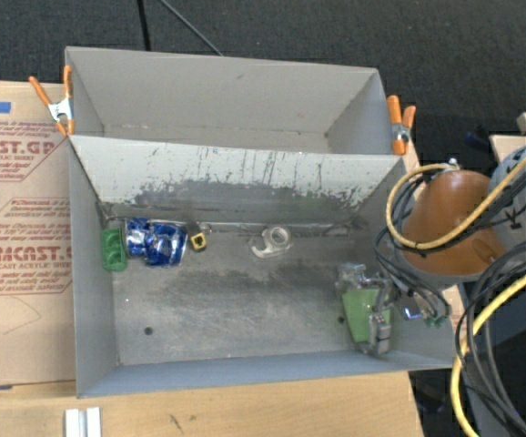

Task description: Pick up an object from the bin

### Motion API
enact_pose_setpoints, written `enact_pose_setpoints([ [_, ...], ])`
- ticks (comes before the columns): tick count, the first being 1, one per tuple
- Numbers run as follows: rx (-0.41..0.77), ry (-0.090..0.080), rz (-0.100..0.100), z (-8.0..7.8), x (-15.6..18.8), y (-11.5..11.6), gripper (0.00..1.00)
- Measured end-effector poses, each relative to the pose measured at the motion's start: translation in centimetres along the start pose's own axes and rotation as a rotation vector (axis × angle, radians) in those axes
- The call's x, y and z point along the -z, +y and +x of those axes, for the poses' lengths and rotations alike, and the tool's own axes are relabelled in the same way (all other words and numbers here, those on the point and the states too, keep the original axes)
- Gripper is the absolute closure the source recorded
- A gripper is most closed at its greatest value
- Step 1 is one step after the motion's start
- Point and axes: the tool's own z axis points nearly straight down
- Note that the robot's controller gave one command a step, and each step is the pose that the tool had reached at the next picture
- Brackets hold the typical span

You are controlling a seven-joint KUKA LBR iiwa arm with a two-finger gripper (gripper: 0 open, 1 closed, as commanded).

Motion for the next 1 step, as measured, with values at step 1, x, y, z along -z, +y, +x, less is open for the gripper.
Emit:
enact_pose_setpoints([
  [1,0.003,-0.003,0.001,-0.17,0.20,0.06,1.00],
])
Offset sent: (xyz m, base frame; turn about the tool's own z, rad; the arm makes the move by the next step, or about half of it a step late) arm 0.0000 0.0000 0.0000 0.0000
